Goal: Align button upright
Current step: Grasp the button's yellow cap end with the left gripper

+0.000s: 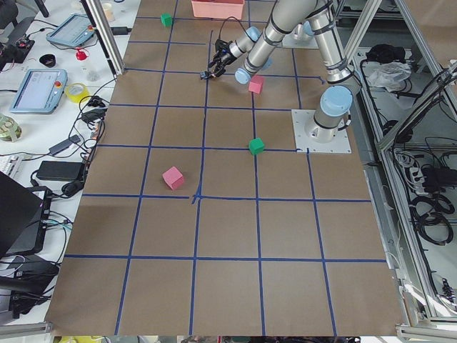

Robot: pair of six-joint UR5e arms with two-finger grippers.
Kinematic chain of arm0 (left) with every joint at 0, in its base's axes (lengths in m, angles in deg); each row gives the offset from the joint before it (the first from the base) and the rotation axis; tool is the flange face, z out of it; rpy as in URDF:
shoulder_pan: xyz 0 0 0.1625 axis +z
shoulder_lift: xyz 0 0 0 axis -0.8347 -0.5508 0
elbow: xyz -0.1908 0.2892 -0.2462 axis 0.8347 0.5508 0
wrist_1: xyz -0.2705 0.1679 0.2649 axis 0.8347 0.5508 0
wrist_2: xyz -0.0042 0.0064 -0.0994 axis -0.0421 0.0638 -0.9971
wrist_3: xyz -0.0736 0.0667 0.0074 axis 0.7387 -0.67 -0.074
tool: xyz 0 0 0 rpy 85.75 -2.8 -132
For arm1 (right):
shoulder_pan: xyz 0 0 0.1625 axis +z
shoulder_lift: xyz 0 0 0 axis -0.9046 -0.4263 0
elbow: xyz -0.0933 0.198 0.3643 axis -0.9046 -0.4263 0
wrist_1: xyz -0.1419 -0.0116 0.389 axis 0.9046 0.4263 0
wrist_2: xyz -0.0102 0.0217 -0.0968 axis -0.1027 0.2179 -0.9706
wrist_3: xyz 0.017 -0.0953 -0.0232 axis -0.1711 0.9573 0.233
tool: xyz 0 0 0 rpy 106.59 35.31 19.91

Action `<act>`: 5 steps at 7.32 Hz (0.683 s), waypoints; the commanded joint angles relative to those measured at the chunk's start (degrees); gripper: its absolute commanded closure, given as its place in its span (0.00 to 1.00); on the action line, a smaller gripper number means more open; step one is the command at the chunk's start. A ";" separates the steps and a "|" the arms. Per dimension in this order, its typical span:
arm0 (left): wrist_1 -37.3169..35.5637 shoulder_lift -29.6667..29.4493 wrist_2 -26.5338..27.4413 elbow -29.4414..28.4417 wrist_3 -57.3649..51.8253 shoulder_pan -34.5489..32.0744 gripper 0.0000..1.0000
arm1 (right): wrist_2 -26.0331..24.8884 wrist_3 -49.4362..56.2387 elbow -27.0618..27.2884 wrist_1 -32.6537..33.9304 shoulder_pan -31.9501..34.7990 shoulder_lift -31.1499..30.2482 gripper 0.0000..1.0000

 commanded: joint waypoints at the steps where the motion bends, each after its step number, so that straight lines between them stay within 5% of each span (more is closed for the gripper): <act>1: -0.08 0.31 0.12 0.76 -2.52 0.29 0.21 | 0.05 -2.50 -1.98 -2.63 0.18 0.24 0.00; 5: 0.45 1.09 0.12 1.73 -2.61 0.29 0.70 | 0.14 -2.52 -1.63 -2.63 0.18 0.59 0.00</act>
